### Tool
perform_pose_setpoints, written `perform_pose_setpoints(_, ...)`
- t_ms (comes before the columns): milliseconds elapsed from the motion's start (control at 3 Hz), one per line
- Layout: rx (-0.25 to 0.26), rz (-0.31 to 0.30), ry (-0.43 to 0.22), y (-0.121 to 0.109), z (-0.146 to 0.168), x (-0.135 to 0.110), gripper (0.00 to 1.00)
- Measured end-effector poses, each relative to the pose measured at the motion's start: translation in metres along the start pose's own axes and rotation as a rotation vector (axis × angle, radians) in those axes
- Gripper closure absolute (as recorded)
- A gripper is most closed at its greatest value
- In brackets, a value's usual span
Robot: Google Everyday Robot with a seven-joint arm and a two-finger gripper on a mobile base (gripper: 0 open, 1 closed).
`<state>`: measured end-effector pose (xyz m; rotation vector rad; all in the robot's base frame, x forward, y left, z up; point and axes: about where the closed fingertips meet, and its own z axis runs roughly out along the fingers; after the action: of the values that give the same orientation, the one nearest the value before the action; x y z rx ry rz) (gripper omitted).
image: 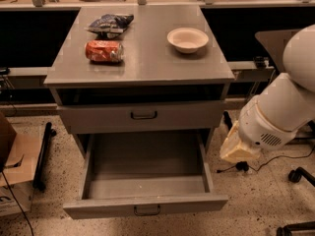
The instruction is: Close middle drawer
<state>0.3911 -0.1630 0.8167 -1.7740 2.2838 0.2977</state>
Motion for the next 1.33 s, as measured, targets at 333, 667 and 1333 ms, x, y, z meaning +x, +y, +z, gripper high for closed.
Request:
perform_pose_setpoints(333, 0.0, 0.0, 0.0, 0.0, 0.0, 0.0, 1.0)
perform_pose_setpoints(667, -0.047, 0.027, -0.004, 0.007, 0.028, 0.003, 1.0)
perform_pose_setpoints(1333, -0.236, 0.096, -0.102, 0.042, 0.157, 0.008, 1.0)
